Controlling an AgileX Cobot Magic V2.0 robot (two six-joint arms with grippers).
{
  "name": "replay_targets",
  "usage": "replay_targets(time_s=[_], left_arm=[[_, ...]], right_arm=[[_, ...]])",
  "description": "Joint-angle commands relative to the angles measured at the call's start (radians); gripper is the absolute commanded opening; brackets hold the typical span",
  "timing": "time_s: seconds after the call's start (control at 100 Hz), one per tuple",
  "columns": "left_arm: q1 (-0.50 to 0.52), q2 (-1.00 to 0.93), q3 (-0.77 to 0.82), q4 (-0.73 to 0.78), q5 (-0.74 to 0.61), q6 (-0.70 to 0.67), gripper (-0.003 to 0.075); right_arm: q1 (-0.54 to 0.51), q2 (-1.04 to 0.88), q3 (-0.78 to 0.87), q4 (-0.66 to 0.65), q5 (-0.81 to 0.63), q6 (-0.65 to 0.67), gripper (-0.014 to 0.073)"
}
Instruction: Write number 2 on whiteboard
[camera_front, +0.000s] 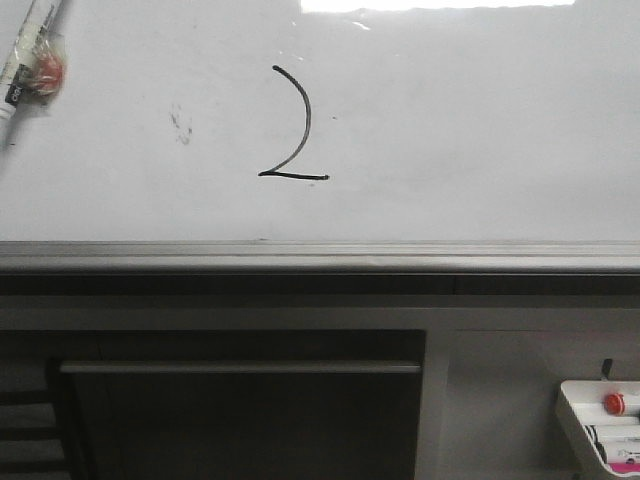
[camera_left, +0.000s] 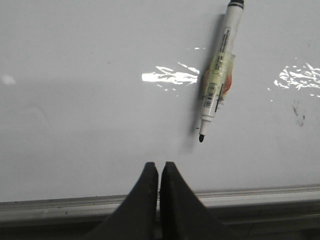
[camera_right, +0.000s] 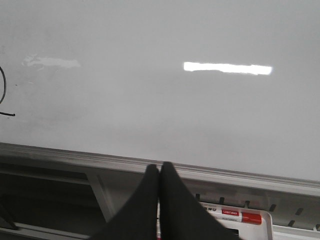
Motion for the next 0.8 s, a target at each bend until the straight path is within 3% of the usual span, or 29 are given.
replay_targets(time_s=[0.0,0.51,0.58,0.68,0.79], left_arm=[[-0.011,-0.057,0.013,0.001,-0.118,-0.009,-0.0018],[-0.011,-0.384,0.356,0.005,-0.339,-0.008,-0.0018],[-0.011,-0.427,0.38,0.064,-0.332,-0.036,-0.0018],[-0.006,-0.471,0.402,0.212,-0.326,-0.181,-0.0018],[-0.004,-0.493,0.402,0.242,-0.278,-0.197,-0.0018]], right_arm=[[-0.005,0.01,-0.024,-0.012,-0.069,0.001,-0.0072],[-0.005,0.01,-0.024,-0.012,-0.069,0.001,-0.0072],[-0.005,0.01,-0.024,-0.012,-0.069,0.001,-0.0072],[-0.005,0.01,-0.024,-0.012,-0.072,0.001,-0.0072],[-0.005,0.01,-0.024,-0.012,-0.072,0.001,-0.0072]])
